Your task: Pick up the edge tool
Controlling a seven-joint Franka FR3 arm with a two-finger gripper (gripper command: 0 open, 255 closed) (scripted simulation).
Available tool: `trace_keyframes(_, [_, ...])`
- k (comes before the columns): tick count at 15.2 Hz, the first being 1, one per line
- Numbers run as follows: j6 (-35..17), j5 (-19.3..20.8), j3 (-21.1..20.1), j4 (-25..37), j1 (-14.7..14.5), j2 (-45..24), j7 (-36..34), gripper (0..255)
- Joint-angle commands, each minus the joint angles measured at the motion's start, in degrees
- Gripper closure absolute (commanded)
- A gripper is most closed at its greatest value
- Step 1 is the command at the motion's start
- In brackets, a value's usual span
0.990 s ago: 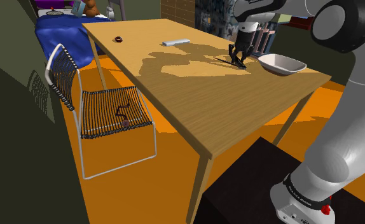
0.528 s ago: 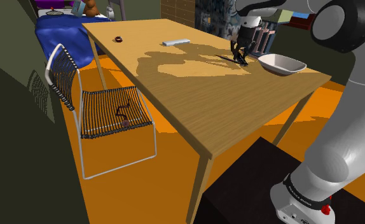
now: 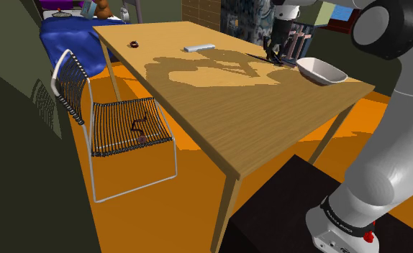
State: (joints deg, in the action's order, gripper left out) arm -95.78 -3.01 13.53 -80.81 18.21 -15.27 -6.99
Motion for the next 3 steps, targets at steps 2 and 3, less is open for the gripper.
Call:
trace_keyframes(2, [1.93, -0.1, 0.02, 2.4, 0.12, -0.49, 0.03, 255])
trace_keyframes(3, [1.93, -0.11, 0.02, 2.42, 0.13, -0.51, 0.03, 255])
